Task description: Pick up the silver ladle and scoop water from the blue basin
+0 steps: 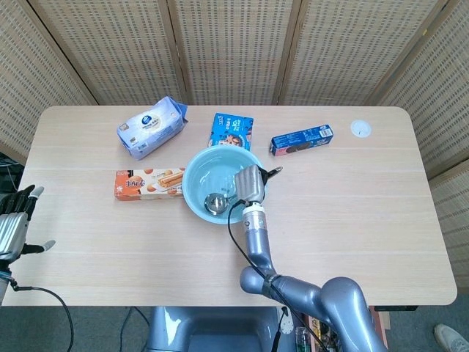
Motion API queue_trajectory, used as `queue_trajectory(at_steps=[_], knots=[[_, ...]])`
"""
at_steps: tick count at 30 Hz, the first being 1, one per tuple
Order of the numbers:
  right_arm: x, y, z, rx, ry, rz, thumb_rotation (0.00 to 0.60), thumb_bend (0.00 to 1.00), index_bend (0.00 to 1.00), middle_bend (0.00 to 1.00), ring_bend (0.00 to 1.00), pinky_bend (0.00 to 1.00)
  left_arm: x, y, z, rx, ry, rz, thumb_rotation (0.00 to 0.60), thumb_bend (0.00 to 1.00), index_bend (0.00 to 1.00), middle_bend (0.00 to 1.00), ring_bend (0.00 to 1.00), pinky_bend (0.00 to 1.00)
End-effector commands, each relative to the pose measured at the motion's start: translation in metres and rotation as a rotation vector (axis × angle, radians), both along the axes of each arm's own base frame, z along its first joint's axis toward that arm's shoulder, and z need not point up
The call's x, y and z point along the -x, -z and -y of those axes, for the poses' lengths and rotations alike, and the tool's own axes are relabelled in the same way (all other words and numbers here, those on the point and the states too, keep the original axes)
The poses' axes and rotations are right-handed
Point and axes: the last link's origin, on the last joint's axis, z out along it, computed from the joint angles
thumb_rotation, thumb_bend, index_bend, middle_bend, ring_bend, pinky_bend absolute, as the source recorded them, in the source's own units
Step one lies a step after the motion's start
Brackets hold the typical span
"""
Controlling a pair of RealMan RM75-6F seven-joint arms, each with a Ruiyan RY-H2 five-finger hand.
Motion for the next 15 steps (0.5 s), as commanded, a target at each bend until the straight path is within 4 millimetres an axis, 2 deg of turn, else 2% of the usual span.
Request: queue_trajectory(at_steps=[1,10,15], knots=[[-0.009,-0.019,0.003,0.003,0.091,0.099,0.600,0.87,0.73,0.89,0.83,1.00,0.000,-0.001,0.000,0.000,0.000,0.003,0.600,0.00,0.00,0.00,0.00,0.00],[-0.025,-0.049,0.005,0.025,0.116,0.178,0.600,0.87,0.73,0.89,0.83,1.00,0.000,-0.002,0.000,0.000,0.000,0.006,0.600,0.00,0.00,0.00,0.00,0.00],[-0.032,-0.058,0.006,0.034,0.124,0.194,0.600,0.87,0.73,0.89,0.83,1.00,0.001,-0.002,0.000,-0.002,-0.002,0.006,0.600,0.00,0.00,0.00,0.00,0.00]])
